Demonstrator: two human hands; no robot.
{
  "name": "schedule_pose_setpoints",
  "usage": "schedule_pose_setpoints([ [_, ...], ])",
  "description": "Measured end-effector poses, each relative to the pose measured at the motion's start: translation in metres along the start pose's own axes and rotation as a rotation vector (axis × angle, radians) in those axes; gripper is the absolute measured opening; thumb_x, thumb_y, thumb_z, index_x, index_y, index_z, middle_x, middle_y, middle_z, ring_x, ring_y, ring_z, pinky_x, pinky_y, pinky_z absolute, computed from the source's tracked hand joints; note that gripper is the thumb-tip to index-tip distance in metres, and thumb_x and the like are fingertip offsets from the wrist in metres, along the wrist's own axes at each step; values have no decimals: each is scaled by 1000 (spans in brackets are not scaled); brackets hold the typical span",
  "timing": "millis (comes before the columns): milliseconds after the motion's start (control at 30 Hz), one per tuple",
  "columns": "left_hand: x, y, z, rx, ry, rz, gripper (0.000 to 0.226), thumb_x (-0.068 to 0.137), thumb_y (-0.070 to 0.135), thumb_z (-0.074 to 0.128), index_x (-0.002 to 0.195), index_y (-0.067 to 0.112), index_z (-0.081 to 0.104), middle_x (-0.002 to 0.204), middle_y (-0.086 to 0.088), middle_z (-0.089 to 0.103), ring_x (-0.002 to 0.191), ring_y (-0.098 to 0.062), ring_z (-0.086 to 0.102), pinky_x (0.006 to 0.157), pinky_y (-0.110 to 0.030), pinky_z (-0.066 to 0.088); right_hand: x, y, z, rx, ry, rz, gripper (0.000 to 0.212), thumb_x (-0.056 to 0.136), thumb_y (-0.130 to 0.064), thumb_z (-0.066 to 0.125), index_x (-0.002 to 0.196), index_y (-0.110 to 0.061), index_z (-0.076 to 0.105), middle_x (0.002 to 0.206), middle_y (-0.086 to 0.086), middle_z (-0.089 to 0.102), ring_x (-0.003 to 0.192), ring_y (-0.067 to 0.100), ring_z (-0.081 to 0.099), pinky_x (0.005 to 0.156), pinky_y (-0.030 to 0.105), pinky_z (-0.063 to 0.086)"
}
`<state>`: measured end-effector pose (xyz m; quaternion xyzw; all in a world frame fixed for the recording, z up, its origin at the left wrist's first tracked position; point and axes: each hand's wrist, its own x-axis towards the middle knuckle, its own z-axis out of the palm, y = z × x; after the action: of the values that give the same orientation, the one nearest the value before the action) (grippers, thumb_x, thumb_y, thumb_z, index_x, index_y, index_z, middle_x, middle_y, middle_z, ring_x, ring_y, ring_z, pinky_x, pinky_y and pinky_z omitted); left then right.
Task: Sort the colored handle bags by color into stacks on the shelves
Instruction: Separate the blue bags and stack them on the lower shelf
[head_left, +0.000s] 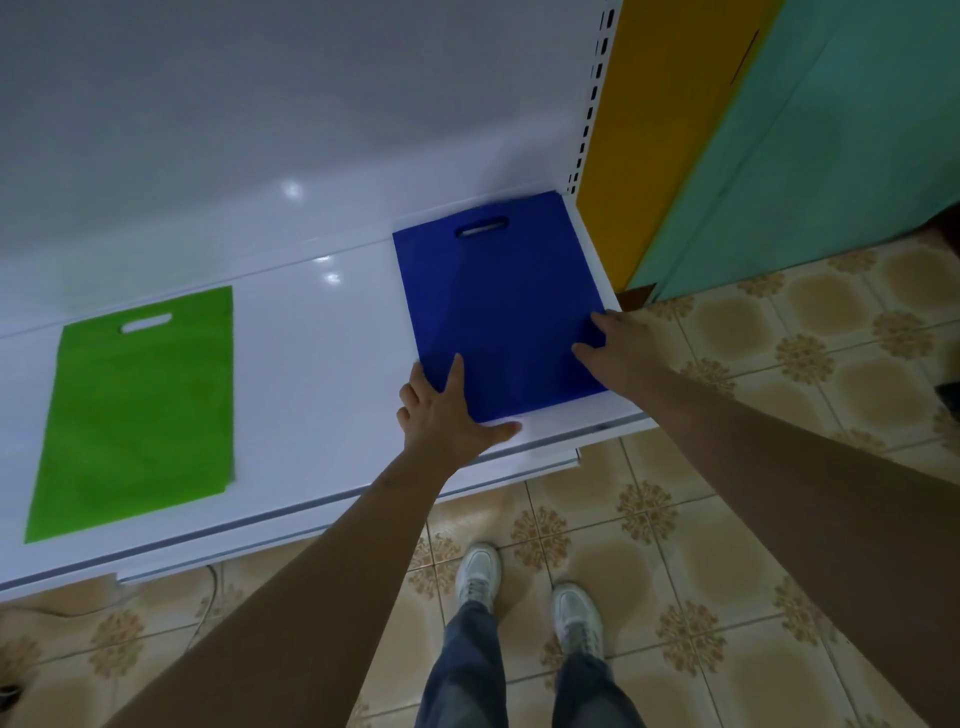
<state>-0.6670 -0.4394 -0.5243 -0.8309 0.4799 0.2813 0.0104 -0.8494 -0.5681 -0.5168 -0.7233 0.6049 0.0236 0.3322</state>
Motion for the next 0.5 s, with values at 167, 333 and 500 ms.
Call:
schedule_pose_setpoints([
  [167,5,-9,2,96,35,55,110,73,65,71,155,29,7,157,-17,-9,143,-37,7,115,-48,21,4,-1,-2,-86,-11,-25,60,99,-36,46,149,-8,29,157,12,23,139,29,31,110,32,28],
  [333,-2,-6,5,51,94,117,92,80,50,73,152,24,23,157,-18,-4,141,-37,12,114,-45,28,-2,-2,-3,-188,31,14,37,99,-21,45,129,-1,50,133,18,48,121,34,46,98,35,39],
  [500,3,-9,4,-23,144,99,84,81,51,71,150,25,30,157,-18,3,139,-38,16,111,-45,33,-1,-7,0,-189,75,-2,43,97,-27,47,134,-6,47,139,16,45,121,31,47,94,31,38],
])
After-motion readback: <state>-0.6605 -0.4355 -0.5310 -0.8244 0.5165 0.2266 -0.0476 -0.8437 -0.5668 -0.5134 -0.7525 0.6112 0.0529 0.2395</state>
